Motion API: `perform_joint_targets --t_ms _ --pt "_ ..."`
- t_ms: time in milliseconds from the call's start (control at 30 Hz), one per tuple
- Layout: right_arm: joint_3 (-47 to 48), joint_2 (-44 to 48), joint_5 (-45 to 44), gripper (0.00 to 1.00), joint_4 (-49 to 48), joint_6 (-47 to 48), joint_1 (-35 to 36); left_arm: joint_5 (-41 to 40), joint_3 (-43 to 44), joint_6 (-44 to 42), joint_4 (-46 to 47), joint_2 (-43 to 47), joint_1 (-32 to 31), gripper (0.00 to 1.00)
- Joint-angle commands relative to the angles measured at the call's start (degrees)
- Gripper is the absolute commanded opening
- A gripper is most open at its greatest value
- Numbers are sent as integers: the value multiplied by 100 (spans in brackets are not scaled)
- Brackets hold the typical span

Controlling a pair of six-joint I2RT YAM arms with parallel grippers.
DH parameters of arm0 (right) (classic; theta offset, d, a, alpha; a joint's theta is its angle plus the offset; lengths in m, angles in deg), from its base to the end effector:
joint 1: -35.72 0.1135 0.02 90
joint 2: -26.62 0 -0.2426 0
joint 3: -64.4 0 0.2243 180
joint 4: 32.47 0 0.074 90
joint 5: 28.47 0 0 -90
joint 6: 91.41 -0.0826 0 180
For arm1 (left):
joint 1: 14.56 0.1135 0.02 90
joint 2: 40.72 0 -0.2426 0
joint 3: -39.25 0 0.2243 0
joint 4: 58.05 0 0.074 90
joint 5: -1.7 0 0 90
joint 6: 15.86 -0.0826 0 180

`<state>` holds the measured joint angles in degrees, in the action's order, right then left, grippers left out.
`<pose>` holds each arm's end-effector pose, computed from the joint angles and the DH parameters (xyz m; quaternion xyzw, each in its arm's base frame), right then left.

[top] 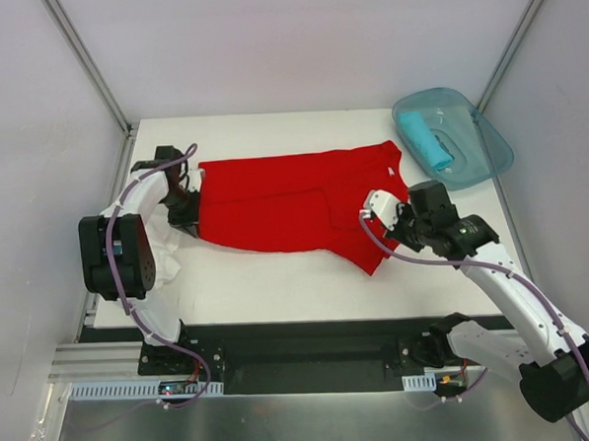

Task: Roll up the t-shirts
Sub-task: Fold the T-shirt at the center of the board.

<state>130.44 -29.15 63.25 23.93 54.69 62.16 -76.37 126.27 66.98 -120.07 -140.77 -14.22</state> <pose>0.1894 0.0969 0.2412 -0.6160 0.6934 -0.0821 0.3646 0.3209 -0.0152 0.1522 0.0722 0.9836 -0.0944 0.1359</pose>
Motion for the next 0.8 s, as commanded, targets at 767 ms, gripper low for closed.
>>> perform_joint_targets --t_ms 767 --pt "1838 -1858 -875 1 -1478 402 -1070 -137 1735 57 -474 -515 -16 0"
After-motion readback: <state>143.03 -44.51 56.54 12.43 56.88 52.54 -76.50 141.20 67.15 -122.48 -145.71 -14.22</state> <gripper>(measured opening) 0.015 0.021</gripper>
